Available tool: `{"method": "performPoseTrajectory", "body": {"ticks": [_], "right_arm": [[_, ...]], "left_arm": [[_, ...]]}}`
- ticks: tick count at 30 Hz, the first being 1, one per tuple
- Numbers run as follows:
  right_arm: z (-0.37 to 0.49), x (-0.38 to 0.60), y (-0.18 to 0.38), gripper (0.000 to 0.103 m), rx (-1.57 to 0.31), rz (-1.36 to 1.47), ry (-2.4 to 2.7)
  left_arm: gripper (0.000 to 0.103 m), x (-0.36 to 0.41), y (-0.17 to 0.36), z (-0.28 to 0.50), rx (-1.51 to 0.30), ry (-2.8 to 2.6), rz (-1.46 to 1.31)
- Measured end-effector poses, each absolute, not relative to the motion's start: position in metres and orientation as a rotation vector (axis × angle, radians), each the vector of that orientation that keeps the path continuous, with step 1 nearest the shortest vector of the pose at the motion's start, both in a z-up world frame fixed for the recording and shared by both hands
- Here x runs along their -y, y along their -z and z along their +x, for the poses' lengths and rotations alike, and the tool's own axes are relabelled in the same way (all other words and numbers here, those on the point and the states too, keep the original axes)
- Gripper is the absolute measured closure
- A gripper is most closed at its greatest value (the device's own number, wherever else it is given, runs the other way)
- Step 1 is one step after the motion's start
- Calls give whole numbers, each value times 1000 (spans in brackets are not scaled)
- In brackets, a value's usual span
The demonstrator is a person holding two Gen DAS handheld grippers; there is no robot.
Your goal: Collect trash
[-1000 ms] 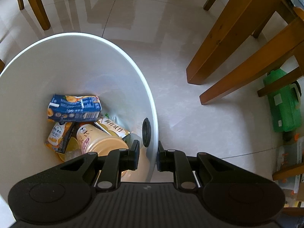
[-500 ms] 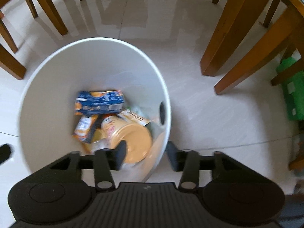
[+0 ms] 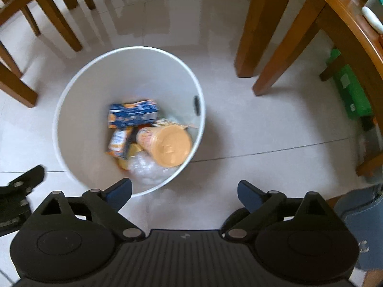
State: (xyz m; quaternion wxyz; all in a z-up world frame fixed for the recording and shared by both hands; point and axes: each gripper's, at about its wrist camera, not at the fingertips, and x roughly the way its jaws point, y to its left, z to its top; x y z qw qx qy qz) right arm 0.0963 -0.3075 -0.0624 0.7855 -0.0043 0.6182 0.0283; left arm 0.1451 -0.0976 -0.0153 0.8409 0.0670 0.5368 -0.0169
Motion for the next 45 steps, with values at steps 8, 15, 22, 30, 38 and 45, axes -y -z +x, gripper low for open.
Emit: {"method": "performPoseTrajectory", "body": {"ticks": [8,15,22,30,38,45], "right_arm": [[74,294,36,6,-1315,-37,-48],[63,292,25,5,-1307,-23,-32],[55,288,10,4,-1277,-28,-26],[54,286,1,4,-1255,-30,-25],[55,286,1,4,-1257,-29,-16],[54,287,-1,4,-1253,-36,-10]], "left_arm": [[4,99,-4,130,-1168,-15,113],[4,97,-14,124,-1186,-17,102],[4,95,-22,122,-1201,-11,66],[4,95,-26,119,-1205,-18,51],[4,94,-26,119,-1211,-24,54],[4,95,-27,118,-1213,-24,50]]}}
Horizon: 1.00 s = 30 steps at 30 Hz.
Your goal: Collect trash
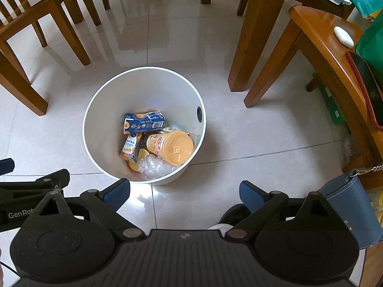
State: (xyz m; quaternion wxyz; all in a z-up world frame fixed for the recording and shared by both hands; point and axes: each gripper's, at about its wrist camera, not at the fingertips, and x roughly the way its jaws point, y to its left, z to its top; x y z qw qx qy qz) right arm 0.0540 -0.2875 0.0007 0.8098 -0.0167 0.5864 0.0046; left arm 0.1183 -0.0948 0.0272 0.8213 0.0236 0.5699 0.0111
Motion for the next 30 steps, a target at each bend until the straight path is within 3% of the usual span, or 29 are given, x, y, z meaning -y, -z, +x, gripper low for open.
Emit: {"method": "performPoseTrajectory", "body": {"ticks": [30], "right_arm": [[52,287,-4,2,-1243,-50,-9]], "left_arm": [[4,98,-29,117,-1215,-24,32]]}}
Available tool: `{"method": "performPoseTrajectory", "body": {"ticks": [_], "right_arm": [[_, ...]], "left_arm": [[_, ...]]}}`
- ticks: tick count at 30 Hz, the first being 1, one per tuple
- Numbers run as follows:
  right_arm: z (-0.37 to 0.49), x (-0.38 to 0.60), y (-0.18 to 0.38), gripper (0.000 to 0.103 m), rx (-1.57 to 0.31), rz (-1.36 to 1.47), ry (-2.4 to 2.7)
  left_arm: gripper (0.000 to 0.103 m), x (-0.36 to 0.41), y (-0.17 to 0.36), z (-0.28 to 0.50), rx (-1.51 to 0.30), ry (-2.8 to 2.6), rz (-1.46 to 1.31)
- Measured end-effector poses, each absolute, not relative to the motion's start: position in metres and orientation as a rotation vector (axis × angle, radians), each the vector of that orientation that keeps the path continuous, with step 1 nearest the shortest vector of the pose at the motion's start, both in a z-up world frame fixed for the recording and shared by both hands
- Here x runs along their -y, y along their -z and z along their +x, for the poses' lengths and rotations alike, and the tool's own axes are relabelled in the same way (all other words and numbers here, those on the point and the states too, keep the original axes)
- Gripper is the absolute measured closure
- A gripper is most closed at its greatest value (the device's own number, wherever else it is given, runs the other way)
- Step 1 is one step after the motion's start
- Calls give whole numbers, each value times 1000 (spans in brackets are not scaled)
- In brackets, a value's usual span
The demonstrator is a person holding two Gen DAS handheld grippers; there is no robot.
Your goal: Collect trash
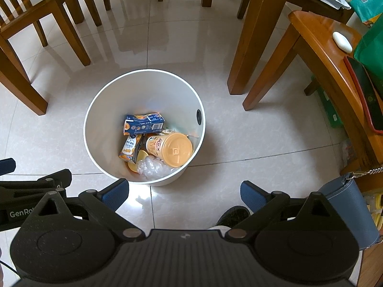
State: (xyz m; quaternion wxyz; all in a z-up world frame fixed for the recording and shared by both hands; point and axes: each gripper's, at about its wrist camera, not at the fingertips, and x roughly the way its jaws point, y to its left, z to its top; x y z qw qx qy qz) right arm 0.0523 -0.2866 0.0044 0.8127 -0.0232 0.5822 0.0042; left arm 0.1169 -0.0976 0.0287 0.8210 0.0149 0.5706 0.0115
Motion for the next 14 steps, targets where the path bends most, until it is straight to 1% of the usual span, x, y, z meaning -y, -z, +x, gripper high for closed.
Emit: {"method": "performPoseTrajectory", "body": {"ticks": [14], "right_arm": [[52,285,-8,2,-1240,-54,-6]], "left_arm": [[4,102,-29,117,-1217,-28,25]]}}
